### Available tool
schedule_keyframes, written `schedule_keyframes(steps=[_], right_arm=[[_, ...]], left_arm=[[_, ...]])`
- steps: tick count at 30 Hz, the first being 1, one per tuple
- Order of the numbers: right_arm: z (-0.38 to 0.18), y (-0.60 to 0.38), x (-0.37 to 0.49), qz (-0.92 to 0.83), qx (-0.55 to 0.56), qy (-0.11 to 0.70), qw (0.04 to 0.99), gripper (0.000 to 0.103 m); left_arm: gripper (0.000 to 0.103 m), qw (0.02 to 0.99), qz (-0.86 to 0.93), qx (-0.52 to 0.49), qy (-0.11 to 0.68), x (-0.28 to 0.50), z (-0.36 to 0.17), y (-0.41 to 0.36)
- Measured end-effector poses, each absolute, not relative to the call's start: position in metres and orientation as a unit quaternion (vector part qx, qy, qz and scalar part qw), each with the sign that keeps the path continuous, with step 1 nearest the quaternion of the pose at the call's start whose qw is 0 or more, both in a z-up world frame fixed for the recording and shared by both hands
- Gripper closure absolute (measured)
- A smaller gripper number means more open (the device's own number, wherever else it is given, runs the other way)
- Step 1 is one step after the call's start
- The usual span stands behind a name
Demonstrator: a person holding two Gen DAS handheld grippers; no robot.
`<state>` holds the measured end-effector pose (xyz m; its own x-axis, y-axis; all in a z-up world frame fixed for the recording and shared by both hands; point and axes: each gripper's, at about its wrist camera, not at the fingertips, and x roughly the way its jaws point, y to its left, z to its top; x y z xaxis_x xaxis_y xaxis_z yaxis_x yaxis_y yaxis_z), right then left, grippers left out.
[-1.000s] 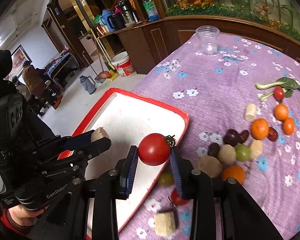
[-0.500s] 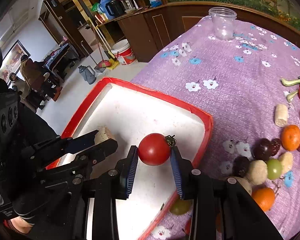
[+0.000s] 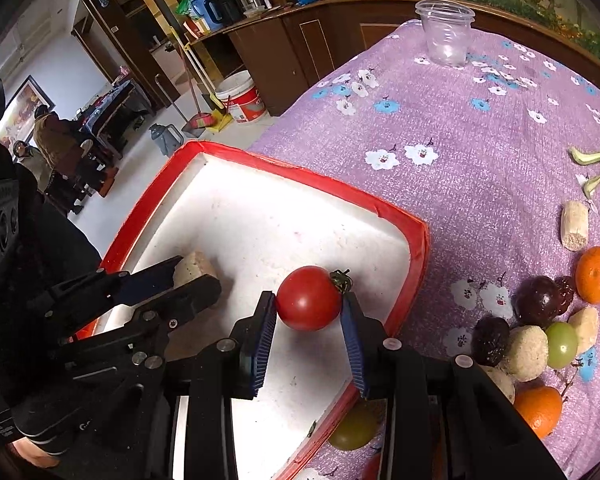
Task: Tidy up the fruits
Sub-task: 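Open the left gripper to drop the chunk while the right gripper releases the tomato into the tray, then move both open grippers back from the tray toward the fruit pile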
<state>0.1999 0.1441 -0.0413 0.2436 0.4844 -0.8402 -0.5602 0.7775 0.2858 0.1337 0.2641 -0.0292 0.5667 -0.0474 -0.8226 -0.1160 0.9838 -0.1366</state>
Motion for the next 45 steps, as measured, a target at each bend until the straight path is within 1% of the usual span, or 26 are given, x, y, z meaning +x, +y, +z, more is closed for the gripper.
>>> schedule_keyframes(steps=[7, 12, 14, 15, 16, 21, 24, 31, 34, 37, 45], right_arm=[[-0.039, 0.144, 0.199, 0.33, -0.033, 0.519, 0.788, 0.068], [-0.031, 0.138, 0.197, 0.334, -0.022, 0.514, 0.79, 0.056], [-0.026, 0.136, 0.195, 0.336, -0.02, 0.509, 0.793, 0.055], [-0.023, 0.134, 0.193, 0.336, -0.018, 0.506, 0.794, 0.055], [-0.02, 0.132, 0.192, 0.337, -0.016, 0.503, 0.796, 0.055], [-0.009, 0.122, 0.187, 0.335, -0.011, 0.493, 0.803, 0.054], [-0.005, 0.117, 0.185, 0.335, -0.009, 0.491, 0.804, 0.054], [0.005, 0.107, 0.175, 0.335, -0.003, 0.485, 0.807, 0.053], [0.009, 0.097, 0.17, 0.336, 0.001, 0.48, 0.81, 0.049], [0.015, 0.083, 0.164, 0.334, 0.008, 0.474, 0.814, 0.049], [0.034, 0.045, 0.147, 0.334, 0.022, 0.457, 0.824, 0.049]], left_arm=[[0.074, 0.882, 0.021, -0.083, 0.463, 0.132, -0.029, 0.262], [0.073, 0.88, 0.022, -0.09, 0.466, 0.129, -0.029, 0.264], [0.061, 0.881, 0.027, -0.094, 0.463, 0.127, -0.028, 0.264], [0.054, 0.883, 0.031, -0.094, 0.46, 0.126, -0.026, 0.264], [0.052, 0.884, 0.033, -0.093, 0.457, 0.125, -0.025, 0.263], [0.052, 0.887, 0.037, -0.087, 0.451, 0.121, -0.018, 0.258], [0.048, 0.888, 0.041, -0.085, 0.45, 0.118, -0.016, 0.255], [0.048, 0.888, 0.045, -0.083, 0.45, 0.11, -0.011, 0.252], [0.047, 0.89, 0.042, -0.081, 0.447, 0.105, -0.008, 0.248], [0.045, 0.892, 0.039, -0.079, 0.443, 0.098, -0.005, 0.241], [0.045, 0.898, 0.022, -0.073, 0.433, 0.082, 0.004, 0.217]])
